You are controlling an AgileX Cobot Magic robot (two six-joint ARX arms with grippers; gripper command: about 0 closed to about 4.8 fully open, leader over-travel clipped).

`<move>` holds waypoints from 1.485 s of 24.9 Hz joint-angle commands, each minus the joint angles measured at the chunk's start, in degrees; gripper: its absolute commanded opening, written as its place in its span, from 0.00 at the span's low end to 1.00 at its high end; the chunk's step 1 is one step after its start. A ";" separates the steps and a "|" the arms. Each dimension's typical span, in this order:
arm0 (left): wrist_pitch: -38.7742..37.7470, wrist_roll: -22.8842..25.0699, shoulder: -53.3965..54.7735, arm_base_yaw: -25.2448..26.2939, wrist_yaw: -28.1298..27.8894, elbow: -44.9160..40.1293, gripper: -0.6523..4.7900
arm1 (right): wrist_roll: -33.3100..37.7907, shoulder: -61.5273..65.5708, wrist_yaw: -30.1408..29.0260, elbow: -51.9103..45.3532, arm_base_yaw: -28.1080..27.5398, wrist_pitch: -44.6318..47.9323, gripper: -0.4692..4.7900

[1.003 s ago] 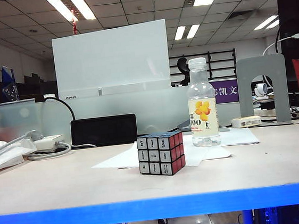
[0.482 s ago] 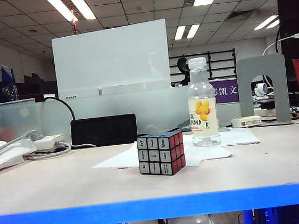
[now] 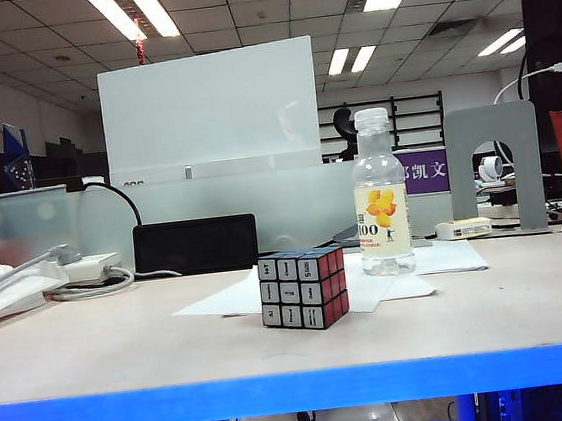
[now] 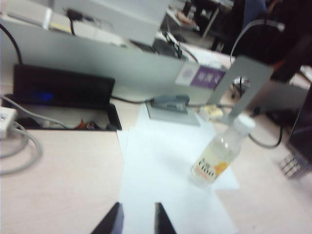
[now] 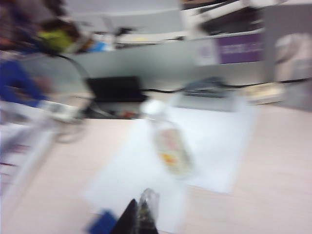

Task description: Rotate the Rubik's Cube so that the bottom side is facing up.

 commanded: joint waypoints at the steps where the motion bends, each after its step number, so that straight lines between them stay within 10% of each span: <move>1: 0.28 0.85 1.60 -2.56 -4.15 0.22 0.35 | 6.43 6.43 -10.78 3.08 -0.31 0.76 0.09; 9: -3.87 -3.85 3.13 -8.87 -3.58 0.22 0.35 | 2.56 15.43 -12.39 4.79 4.04 -2.71 0.09; 14: -8.44 -2.40 3.23 -15.76 -6.32 0.22 0.35 | -4.31 19.74 -9.29 2.60 10.25 -5.46 0.63; 23: -17.59 1.75 3.23 -22.51 -9.33 0.22 0.36 | -6.60 23.91 -9.25 -5.62 21.31 1.44 0.63; 26: -22.43 2.03 3.39 -22.51 -9.38 0.17 0.52 | -8.57 24.37 -9.03 -7.30 23.67 2.82 0.63; 30: -28.41 3.13 3.52 -22.47 -12.39 0.17 0.99 | -8.79 24.59 -9.05 -8.44 26.16 4.81 0.63; 37: -33.05 2.84 3.65 -22.49 -12.79 0.17 0.99 | -10.71 25.90 -8.83 -8.81 26.69 4.28 0.63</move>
